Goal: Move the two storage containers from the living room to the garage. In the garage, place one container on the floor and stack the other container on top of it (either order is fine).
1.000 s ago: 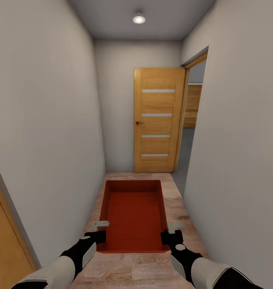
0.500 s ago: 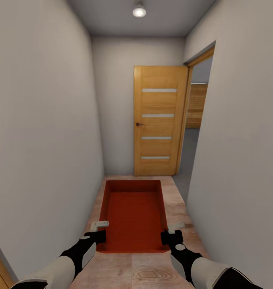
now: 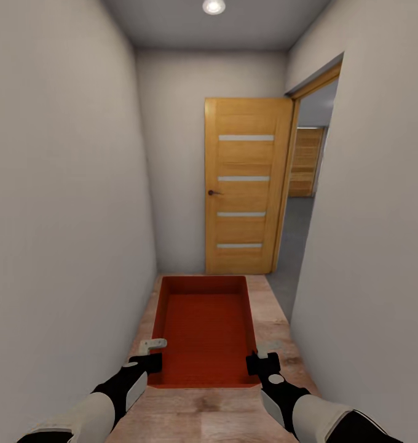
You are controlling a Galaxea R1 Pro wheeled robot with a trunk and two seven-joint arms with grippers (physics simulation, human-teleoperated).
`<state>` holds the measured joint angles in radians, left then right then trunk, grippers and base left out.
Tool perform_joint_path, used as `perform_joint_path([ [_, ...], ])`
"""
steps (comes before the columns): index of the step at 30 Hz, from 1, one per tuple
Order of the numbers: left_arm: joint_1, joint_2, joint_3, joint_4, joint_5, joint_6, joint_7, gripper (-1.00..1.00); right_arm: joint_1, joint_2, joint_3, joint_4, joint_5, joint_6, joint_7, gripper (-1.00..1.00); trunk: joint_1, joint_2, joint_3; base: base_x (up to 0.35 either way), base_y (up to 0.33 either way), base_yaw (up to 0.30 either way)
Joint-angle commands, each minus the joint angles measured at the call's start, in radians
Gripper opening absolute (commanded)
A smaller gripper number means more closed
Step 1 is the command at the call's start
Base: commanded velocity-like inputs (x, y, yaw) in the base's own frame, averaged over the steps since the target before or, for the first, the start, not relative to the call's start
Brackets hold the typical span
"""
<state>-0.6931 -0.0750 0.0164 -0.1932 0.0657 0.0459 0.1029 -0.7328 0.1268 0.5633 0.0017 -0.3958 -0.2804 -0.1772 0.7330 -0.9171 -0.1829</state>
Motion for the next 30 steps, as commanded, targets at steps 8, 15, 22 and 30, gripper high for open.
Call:
perform_joint_path([
  [8, 0.000, 0.000, 0.014, -0.005, -0.014, -0.064, 0.011, -1.00, 0.000, 0.001, -0.033, 0.000, 0.008, 0.003, 0.007, -1.00, 0.001, -0.001, -0.001, 0.322, 0.000, 0.000],
  [15, 0.000, 0.000, 0.013, -0.005, -0.014, -0.064, 0.011, -1.00, 0.000, 0.001, -0.033, 0.000, 0.008, 0.003, 0.007, -1.00, 0.001, -0.001, -0.001, 0.322, 0.000, 0.000],
  [22, 0.000, 0.000, 0.014, -0.006, -0.014, -0.064, 0.011, -1.00, 0.000, 0.001, -0.033, 0.000, 0.008, 0.003, 0.007, -1.00, 0.001, -0.001, -0.001, 0.322, 0.000, 0.000],
  [30, 0.000, 0.000, 0.013, -0.006, -0.014, -0.064, 0.011, -1.00, 0.000, 0.001, -0.033, 0.000, 0.008, 0.003, 0.007, -1.00, 0.001, -0.001, -0.001, 0.322, 0.000, 0.000],
])
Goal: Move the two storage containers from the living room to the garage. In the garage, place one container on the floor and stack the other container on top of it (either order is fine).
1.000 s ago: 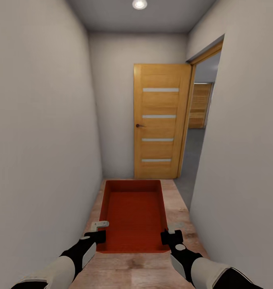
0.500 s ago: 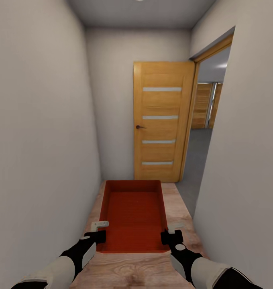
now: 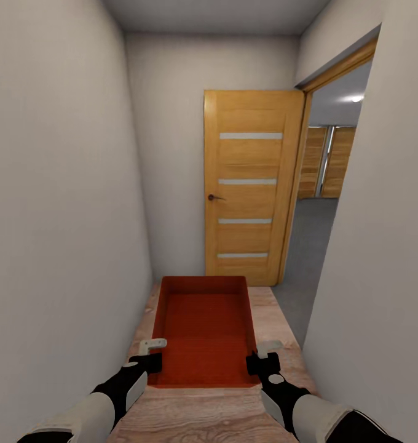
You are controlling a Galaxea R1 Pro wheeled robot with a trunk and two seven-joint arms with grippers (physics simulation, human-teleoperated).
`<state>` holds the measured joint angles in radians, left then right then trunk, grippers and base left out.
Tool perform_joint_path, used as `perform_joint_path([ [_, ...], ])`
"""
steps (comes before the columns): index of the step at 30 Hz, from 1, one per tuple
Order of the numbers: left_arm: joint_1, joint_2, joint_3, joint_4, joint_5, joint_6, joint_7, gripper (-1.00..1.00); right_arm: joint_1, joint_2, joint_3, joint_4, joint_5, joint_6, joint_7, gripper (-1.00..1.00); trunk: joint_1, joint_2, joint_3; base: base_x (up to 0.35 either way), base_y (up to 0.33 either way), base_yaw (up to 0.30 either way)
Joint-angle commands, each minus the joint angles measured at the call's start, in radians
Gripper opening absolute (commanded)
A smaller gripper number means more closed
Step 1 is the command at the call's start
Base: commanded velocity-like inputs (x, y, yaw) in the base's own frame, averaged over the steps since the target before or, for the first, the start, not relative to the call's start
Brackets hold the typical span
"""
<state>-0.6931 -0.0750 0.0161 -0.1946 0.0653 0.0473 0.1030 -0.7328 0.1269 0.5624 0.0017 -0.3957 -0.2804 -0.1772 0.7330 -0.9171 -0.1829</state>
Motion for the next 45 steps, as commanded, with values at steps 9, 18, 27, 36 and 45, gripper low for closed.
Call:
perform_joint_path([
  [9, 0.000, 0.000, 0.014, -0.004, -0.013, -0.066, 0.010, -1.00, 0.000, 0.001, -0.032, 0.000, 0.008, 0.003, 0.007, -1.00, 0.001, -0.001, -0.001, 0.321, 0.000, 0.000],
  [18, 0.000, 0.000, 0.014, -0.005, -0.013, -0.066, 0.010, -1.00, 0.000, 0.001, -0.032, 0.000, 0.008, 0.003, 0.007, -1.00, 0.001, -0.001, -0.001, 0.322, 0.000, 0.000],
  [27, 0.000, 0.000, 0.013, -0.005, -0.013, -0.066, 0.010, -1.00, 0.000, 0.001, -0.032, 0.000, 0.008, 0.003, 0.007, -1.00, 0.001, -0.001, -0.001, 0.322, 0.000, 0.000],
  [36, 0.000, 0.000, 0.013, -0.004, -0.013, -0.066, 0.010, -1.00, 0.000, 0.001, -0.032, 0.000, 0.007, 0.002, 0.007, -1.00, 0.001, -0.001, -0.001, 0.322, 0.000, 0.000],
  [45, 0.000, 0.000, 0.013, 0.000, -0.013, -0.066, 0.012, -1.00, 0.000, 0.002, -0.032, 0.000, 0.007, 0.001, 0.007, -1.00, 0.001, -0.001, -0.001, 0.318, 0.000, -0.020],
])
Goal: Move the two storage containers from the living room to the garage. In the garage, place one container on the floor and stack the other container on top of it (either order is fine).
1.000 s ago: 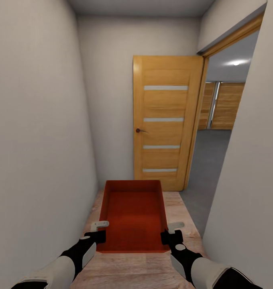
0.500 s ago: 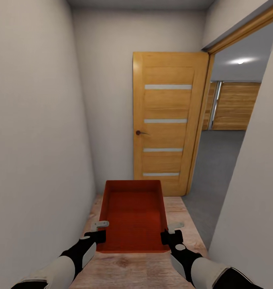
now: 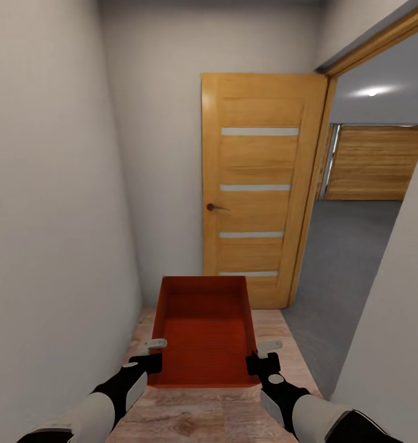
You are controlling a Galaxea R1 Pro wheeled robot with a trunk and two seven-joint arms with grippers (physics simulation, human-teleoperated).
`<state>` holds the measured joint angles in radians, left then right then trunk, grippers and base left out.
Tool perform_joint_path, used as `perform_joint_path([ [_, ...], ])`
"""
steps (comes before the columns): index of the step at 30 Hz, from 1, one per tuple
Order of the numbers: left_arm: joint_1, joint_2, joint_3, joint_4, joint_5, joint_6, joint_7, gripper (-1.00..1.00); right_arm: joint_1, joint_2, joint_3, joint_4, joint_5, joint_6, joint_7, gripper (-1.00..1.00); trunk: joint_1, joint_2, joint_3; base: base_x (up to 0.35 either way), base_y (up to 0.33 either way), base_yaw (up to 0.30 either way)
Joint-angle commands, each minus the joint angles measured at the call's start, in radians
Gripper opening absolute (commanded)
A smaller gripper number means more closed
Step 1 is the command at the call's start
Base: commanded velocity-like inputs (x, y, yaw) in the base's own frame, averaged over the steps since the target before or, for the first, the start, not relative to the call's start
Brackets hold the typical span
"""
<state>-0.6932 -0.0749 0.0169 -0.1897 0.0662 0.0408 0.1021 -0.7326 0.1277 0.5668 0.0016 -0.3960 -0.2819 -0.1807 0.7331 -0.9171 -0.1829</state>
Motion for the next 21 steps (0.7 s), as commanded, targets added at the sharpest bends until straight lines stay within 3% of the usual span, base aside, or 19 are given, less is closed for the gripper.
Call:
perform_joint_path([
  [1, 0.000, 0.000, 0.013, -0.004, -0.014, -0.059, 0.013, -1.00, -0.001, 0.001, -0.036, 0.000, 0.007, 0.003, 0.010, -1.00, 0.001, -0.001, -0.001, 0.255, 0.000, -0.166],
  [14, 0.000, -0.002, 0.014, -0.009, -0.012, -0.059, 0.015, -1.00, -0.001, 0.001, -0.036, 0.000, 0.007, 0.004, 0.009, -1.00, 0.001, -0.001, -0.001, 0.040, 0.006, -0.264],
  [21, 0.000, -0.002, 0.014, -0.010, -0.012, -0.058, 0.016, -1.00, -0.001, 0.001, -0.036, 0.000, 0.007, 0.004, 0.009, -1.00, 0.001, -0.001, -0.001, 0.139, 0.191, -0.276],
])
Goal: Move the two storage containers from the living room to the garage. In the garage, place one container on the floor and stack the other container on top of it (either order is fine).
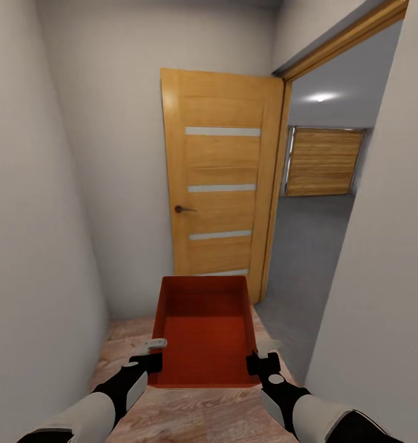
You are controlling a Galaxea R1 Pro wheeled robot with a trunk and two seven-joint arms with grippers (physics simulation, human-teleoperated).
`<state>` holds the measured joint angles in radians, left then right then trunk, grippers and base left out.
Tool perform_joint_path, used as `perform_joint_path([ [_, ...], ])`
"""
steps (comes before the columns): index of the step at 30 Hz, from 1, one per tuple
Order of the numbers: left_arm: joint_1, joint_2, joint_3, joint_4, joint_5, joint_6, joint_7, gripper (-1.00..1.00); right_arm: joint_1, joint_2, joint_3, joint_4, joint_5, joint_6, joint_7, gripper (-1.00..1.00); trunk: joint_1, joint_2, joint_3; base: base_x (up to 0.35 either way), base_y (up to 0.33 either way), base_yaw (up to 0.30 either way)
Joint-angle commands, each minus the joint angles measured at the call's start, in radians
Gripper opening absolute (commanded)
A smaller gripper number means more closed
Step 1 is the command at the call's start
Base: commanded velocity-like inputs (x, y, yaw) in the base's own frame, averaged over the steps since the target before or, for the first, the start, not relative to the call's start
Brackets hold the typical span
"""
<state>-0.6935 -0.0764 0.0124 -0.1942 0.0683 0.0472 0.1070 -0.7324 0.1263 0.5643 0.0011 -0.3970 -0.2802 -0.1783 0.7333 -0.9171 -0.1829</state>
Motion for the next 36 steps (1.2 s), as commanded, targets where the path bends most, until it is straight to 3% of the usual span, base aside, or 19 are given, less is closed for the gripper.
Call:
perform_joint_path([
  [1, 0.000, 0.000, 0.018, -0.005, -0.015, -0.065, 0.010, -1.00, -0.001, 0.002, -0.034, 0.000, 0.008, 0.003, 0.006, -1.00, 0.000, -0.001, -0.001, 0.187, 0.258, -0.277],
  [36, 0.000, 0.000, 0.018, -0.008, -0.015, -0.066, 0.010, -1.00, -0.001, 0.003, -0.034, 0.000, 0.009, 0.003, 0.007, -1.00, 0.000, -0.001, -0.001, 0.225, 0.234, -0.283],
])
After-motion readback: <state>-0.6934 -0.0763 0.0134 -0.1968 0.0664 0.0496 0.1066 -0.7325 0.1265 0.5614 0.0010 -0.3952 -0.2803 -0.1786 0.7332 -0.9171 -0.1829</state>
